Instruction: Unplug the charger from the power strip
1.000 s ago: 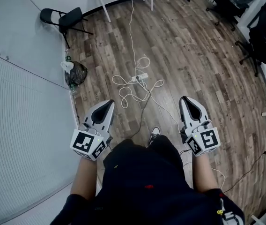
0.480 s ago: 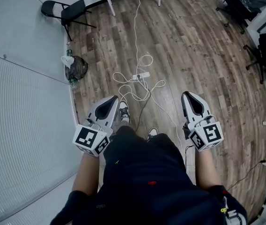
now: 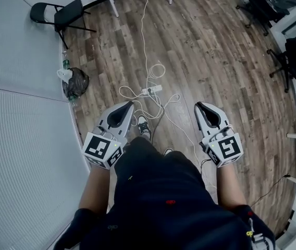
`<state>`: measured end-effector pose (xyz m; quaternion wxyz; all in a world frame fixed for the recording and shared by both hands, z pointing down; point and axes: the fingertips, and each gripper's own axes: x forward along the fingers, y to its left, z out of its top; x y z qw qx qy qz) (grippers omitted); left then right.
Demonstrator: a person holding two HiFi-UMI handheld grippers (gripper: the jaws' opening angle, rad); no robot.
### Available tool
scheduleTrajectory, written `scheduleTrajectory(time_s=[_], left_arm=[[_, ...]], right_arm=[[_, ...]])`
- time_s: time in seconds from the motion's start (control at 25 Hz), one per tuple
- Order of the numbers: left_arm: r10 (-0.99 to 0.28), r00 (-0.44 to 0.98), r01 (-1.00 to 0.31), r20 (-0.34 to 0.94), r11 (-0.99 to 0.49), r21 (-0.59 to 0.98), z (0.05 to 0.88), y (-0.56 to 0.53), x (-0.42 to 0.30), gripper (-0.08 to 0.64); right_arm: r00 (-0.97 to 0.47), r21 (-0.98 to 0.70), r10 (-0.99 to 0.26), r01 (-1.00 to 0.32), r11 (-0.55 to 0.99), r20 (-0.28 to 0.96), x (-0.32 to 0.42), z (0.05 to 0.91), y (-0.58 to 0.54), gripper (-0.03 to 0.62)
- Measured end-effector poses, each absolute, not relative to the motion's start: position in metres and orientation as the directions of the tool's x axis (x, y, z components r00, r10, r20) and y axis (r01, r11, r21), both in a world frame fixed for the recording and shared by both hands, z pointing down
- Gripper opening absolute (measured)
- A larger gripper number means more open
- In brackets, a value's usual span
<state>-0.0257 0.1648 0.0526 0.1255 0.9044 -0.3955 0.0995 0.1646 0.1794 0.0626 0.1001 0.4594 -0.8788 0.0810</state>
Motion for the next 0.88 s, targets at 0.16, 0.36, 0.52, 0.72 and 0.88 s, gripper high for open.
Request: scheduleTrajectory(time_s=[0.16, 0.36, 0.52, 0.72, 0.88], left_arm=[[-0.663, 0.686, -0.72, 0.299, -0.677, 0.15, 0.074, 0.101, -0.049, 0.023], [-0.607, 0.724, -0.682, 0.328, -0.701, 0.21, 0.11, 0.032, -0.079, 0.023], [-0.601, 0.702, -0.704, 0.382, -0.669, 0.239, 0.161, -0.004, -0.09, 0.023], [-0.608, 0.666, -0.736, 0.432, -0.63, 0.248, 0.234, -0.042, -0.076, 0.023], [-0.647, 0.601, -0.799, 0.469, -0.489, 0.348, 0.311, -0.072, -0.071, 0.023]], right_arm=[[-0.575, -0.044, -0.739, -0.798, 0.601, 0.352, 0.12, 0.09, 0.123, 0.034], [-0.556, -0.052, -0.734, -0.809, 0.586, 0.389, 0.085, 0.116, 0.053, 0.034], [-0.548, 0.008, -0.704, -0.787, 0.617, 0.451, 0.075, 0.158, 0.009, 0.034], [-0.582, 0.041, -0.652, -0.73, 0.682, 0.486, 0.068, 0.216, -0.036, 0.035], [-0.602, 0.039, -0.588, -0.68, 0.732, 0.54, 0.073, 0.294, -0.074, 0.035]])
